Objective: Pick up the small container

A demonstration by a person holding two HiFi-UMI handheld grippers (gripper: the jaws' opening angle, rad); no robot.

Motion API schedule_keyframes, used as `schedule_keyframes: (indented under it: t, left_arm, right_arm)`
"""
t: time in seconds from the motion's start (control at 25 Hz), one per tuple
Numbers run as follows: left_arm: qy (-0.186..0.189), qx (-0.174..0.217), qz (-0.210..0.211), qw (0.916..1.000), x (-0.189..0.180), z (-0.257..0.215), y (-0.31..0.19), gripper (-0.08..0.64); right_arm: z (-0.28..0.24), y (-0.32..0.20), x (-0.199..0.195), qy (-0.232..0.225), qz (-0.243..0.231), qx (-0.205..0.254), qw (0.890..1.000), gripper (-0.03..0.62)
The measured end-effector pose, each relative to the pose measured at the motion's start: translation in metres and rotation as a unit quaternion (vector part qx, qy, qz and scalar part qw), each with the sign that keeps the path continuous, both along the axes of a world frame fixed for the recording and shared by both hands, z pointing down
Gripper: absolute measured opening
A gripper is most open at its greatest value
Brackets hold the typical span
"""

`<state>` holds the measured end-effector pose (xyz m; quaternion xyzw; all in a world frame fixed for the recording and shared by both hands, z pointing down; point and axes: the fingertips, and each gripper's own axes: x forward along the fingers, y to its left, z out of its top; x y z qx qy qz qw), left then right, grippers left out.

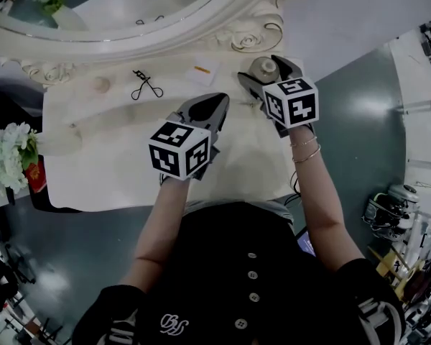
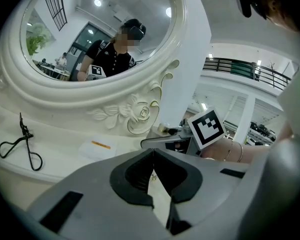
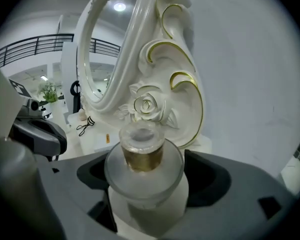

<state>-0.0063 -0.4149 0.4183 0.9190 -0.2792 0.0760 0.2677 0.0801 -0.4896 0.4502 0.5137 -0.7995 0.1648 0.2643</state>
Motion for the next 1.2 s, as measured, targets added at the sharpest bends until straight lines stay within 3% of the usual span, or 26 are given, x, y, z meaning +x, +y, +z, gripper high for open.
schedule_keyframes:
  t: [0.28, 0.76, 1.2]
  left_arm:
    - [0.003, -0.006, 0.0, 1.0, -0.003, 0.003, -0.004, 0.012]
    - [0.002, -0.006, -0.001, 1.0, -0.003, 0.003, 0.002, 0.012]
    - [-0.001, -0.001, -0.012, 0.9999, -0.003, -0.003, 0.01, 0.012]
  right_arm:
    - [0.007, -0.003, -0.007, 0.032, -0.024, -0.009, 0.999, 0.347]
    - [0.007, -0.001, -0.005, 0.033, -0.046, -0.015, 0.998, 0.341]
    - [-0.043, 0.013, -0.008, 0.021, -0.061, 0.051, 0.997, 0.341]
